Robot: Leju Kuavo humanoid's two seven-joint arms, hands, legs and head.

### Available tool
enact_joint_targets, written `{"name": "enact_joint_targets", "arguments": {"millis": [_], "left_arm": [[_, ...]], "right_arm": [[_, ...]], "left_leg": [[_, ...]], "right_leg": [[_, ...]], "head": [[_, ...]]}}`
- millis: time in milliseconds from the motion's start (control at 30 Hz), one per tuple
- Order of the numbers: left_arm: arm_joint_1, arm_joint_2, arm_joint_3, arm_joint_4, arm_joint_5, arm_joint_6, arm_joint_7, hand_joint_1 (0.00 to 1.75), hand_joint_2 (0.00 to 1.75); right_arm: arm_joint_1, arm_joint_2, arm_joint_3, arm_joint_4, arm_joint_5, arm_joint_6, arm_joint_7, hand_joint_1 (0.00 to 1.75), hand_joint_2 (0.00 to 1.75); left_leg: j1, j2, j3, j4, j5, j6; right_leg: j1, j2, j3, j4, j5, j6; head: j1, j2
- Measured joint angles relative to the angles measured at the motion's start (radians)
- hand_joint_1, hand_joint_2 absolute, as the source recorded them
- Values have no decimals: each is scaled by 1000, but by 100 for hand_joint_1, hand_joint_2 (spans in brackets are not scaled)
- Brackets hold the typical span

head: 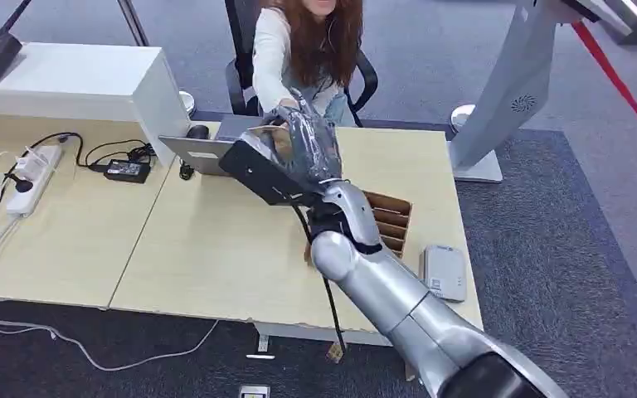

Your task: Pass the card to the sensor for recognition and then transmit it.

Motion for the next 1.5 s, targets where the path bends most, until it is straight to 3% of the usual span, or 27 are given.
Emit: {"name": "enact_joint_targets", "arguments": {"millis": [300, 500, 667, 833, 933, 1133, 1233, 1500], "left_arm": [[2, 3, 0, 0, 16, 39, 57, 0, 0], [2, 4, 0, 0, 18, 50, 80, 0, 0], [2, 4, 0, 0, 18, 59, 103, 0, 0], [2, 4, 0, 0, 14, 68, 129, 0, 0], [2, 4, 0, 0, 11, 69, 143, 0, 0], [2, 4, 0, 0, 10, 71, 145, 0, 0], [2, 4, 0, 0, 7, 71, 150, 0, 0], [0, 3, -3, 0, -1, 69, 166, 0, 0]], "right_arm": [[259, -171, -93, -374, -114, -4, -72, 175, 175], [400, -252, -172, -499, -137, -13, -119, 175, 175], [467, -287, -218, -550, -126, -24, -119, 175, 175], [540, -312, -268, -528, -118, -99, -179, 175, 175], [557, -316, -291, -470, -78, -186, -192, 175, 175], [571, -317, -311, -403, -63, -198, -192, 175, 175], [573, -317, -316, -379, -33, -207, -160, 175, 175], [583, -292, -316, -231, 57, -288, -141, 175, 175]], "left_leg": [[0, 0, 0, 0, -1, 1], [0, 0, 0, 0, -1, 1], [0, 0, 0, 0, -1, 1], [0, 0, -1, 0, -1, 1], [0, 0, -1, 0, -1, 1], [0, 0, 0, 0, -1, 1], [0, 0, 0, 0, -1, 1], [0, 0, -1, 0, -1, 1]], "right_leg": [[0, 0, 0, -1, 0, 0], [0, 0, 0, -1, 0, 0], [0, 0, 1, -1, 0, 0], [0, 0, 1, -1, 0, 0], [0, 0, 1, -1, 0, 0], [0, 0, 0, -1, 0, 0], [0, 0, 0, -1, 0, 0], [0, 0, 0, -1, 0, 0]], "head": [[0, 0], [0, 0], [0, 0], [0, 0], [0, 0], [0, 0], [0, 0], [0, 0]]}}
